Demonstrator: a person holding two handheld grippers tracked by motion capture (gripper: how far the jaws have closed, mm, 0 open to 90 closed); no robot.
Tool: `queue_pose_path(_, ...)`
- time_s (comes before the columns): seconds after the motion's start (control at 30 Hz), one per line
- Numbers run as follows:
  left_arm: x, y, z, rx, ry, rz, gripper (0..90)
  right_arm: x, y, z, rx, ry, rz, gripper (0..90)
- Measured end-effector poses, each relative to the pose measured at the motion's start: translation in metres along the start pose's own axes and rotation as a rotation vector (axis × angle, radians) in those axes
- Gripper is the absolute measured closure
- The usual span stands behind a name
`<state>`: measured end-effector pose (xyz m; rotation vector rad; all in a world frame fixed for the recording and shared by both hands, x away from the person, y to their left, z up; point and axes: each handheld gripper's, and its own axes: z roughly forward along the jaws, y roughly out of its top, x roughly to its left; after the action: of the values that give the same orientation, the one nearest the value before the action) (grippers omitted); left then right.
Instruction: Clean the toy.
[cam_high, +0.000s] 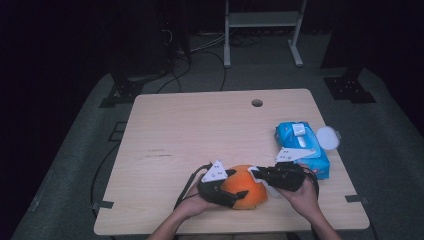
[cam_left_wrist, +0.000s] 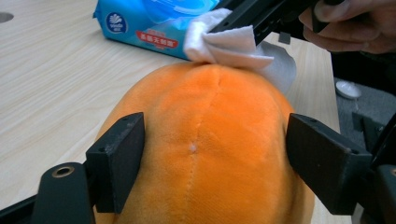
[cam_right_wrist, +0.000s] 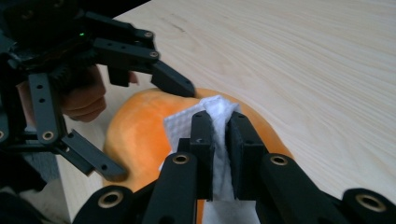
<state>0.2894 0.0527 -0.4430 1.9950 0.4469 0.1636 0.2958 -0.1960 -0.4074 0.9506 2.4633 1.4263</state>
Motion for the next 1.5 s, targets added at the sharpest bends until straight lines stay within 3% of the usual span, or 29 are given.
queue_pose_path(0.07, 0.002, 0.001, -0.003, 0.000, -0.020, 0.005, 19.4, 0.002, 0.000, 0.002, 0.016, -0.004, -0.022, 80.3)
queue_pose_path(0.13, 0.008, 0.005, -0.010, -0.012, -0.030, -0.018, 19.1, -0.001, -0.002, 0.001, 0.020, 0.004, -0.019, 80.6)
queue_pose_path(0.23, 0.019, 0.006, -0.017, 0.003, 0.015, -0.070, 10.7, -0.002, -0.005, 0.000, 0.059, -0.019, -0.045, 80.6)
queue_pose_path(0.3, 0.025, 0.000, -0.015, 0.023, -0.009, -0.127, 7.7, -0.006, -0.007, -0.003, 0.067, 0.005, -0.030, 80.6)
queue_pose_path(0.4, 0.026, -0.007, -0.005, 0.046, -0.061, -0.172, 8.1, -0.009, -0.008, -0.004, 0.068, 0.018, -0.020, 80.4)
queue_pose_path(0.5, 0.022, -0.007, -0.003, 0.034, -0.052, -0.131, 24.4, -0.008, -0.008, -0.004, 0.069, 0.004, -0.018, 80.5)
queue_pose_path(0.57, 0.019, -0.001, -0.009, 0.001, -0.015, -0.081, 33.6, -0.008, -0.006, -0.005, 0.047, 0.000, -0.009, 80.9)
queue_pose_path(0.63, 0.012, 0.007, -0.012, -0.028, 0.024, -0.012, 36.4, -0.006, -0.002, -0.009, 0.005, -0.003, -0.005, 81.0)
queue_pose_path(0.7, 0.007, 0.012, -0.011, -0.040, 0.043, 0.017, 36.4, -0.001, 0.003, -0.010, -0.039, 0.016, -0.005, 81.0)
queue_pose_path(0.8, 0.004, 0.009, -0.008, -0.008, 0.074, 0.059, 35.7, 0.013, 0.007, -0.002, -0.026, -0.010, -0.074, 80.9)
queue_pose_path(0.9, 0.005, 0.007, -0.010, -0.004, 0.071, 0.067, 35.6, 0.009, 0.004, -0.001, -0.017, -0.010, -0.065, 81.1)
queue_pose_path(1.0, 0.006, 0.006, -0.009, -0.002, 0.055, 0.059, 31.1, -0.001, -0.003, -0.002, 0.016, -0.080, -0.065, 81.1)
queue_pose_path(1.13, 0.019, 0.003, -0.010, -0.001, 0.026, -0.059, 13.0, -0.012, -0.013, -0.003, 0.030, -0.081, -0.018, 81.1)
queue_pose_path(1.2, 0.025, -0.003, -0.008, 0.012, -0.005, -0.112, 10.1, -0.012, -0.012, -0.002, 0.027, -0.081, -0.017, 81.1)
queue_pose_path(1.23, 0.025, -0.005, -0.006, 0.016, -0.017, -0.113, 12.3, -0.012, -0.012, -0.001, 0.020, -0.078, -0.016, 81.1)
queue_pose_path(1.37, 0.017, -0.001, -0.006, 0.000, 0.040, -0.063, 26.3, 0.001, -0.005, -0.001, -0.010, -0.068, -0.038, 81.3)
queue_pose_path(1.5, 0.006, 0.006, -0.005, 0.006, 0.057, -0.015, 26.3, 0.020, 0.005, 0.000, -0.056, -0.015, -0.094, 81.2)
